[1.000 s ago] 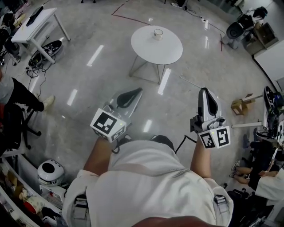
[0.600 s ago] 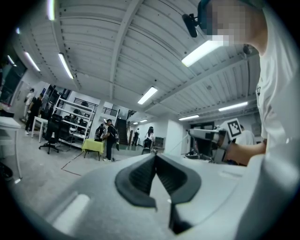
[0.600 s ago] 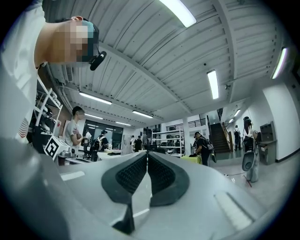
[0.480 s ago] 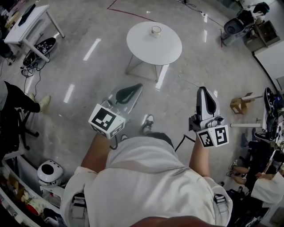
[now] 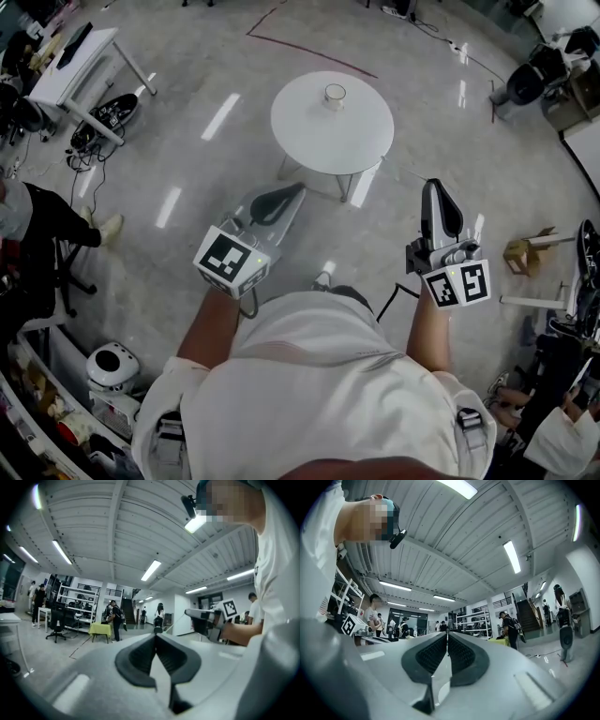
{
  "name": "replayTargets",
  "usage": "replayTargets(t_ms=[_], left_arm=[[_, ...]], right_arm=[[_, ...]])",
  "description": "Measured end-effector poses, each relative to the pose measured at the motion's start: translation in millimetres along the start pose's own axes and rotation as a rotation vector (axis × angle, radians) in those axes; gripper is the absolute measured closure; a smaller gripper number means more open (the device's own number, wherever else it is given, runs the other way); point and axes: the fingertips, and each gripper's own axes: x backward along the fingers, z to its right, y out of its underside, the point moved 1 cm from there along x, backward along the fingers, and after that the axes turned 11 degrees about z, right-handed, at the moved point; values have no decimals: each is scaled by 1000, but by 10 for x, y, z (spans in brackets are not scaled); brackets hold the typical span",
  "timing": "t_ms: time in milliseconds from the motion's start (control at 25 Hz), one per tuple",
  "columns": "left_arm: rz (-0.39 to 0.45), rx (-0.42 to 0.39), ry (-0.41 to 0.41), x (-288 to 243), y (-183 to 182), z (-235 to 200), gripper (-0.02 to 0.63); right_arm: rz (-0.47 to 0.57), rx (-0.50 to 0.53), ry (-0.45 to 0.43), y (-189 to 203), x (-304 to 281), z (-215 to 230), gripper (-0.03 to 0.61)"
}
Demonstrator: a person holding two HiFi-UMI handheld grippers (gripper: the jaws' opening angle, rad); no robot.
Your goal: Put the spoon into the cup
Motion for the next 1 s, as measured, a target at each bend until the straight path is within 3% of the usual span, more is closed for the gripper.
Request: replayTargets(t_ms=[320, 600, 760, 1000], left_arm=[[-3, -38, -10, -815, 146, -161, 614], [-36, -11, -38, -1244, 418, -605, 614], [-37, 20, -33, -1415, 523, -1081, 614], [-32, 49, -19, -1686, 538, -2129, 614]], right_arm=[[-11, -56, -22, 294, -257, 918, 566], [-55, -81, -15, 673, -617, 1340, 566], [-74, -63, -4, 865, -1051, 1458, 566], [-102, -32, 11, 1230, -2043, 1521, 566]])
